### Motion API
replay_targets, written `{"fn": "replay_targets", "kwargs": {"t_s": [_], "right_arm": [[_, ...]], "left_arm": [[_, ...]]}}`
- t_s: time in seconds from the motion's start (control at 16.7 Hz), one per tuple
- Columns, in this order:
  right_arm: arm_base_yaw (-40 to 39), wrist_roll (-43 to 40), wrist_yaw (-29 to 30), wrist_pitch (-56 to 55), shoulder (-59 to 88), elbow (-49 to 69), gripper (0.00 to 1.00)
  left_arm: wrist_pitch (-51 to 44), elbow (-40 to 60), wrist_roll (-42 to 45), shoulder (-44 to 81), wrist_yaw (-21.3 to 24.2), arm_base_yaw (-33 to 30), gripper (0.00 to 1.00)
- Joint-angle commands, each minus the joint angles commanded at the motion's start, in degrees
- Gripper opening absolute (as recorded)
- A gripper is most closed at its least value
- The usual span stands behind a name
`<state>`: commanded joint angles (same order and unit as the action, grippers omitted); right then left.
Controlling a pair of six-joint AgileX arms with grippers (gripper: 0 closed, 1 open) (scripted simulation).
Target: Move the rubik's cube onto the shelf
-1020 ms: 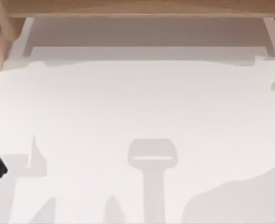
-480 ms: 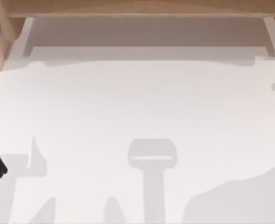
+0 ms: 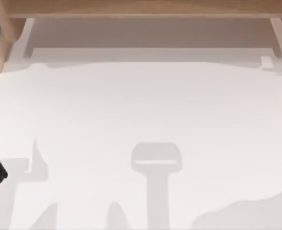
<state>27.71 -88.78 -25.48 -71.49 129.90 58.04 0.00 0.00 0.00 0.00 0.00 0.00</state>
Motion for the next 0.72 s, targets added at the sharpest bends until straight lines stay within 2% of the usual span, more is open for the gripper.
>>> {"fn": "replay_targets", "kwargs": {"t_s": [0.18, 0.54, 0.72], "right_arm": [[1.2, -0.3, -1.1, -2.7, -2.0, -4.2, 0.00], [1.7, -0.2, -1.7, -3.6, -2.5, -5.1, 0.00], [3.4, -0.2, -3.4, -6.5, -4.5, -10.5, 0.00]], "left_arm": [[0.0, 0.0, 0.0, 0.0, 0.0, 0.0, 1.00], [0.0, 0.0, 0.0, 0.0, 0.0, 0.0, 1.00], [0.0, 0.0, 0.0, 0.0, 0.0, 0.0, 1.00]]}}
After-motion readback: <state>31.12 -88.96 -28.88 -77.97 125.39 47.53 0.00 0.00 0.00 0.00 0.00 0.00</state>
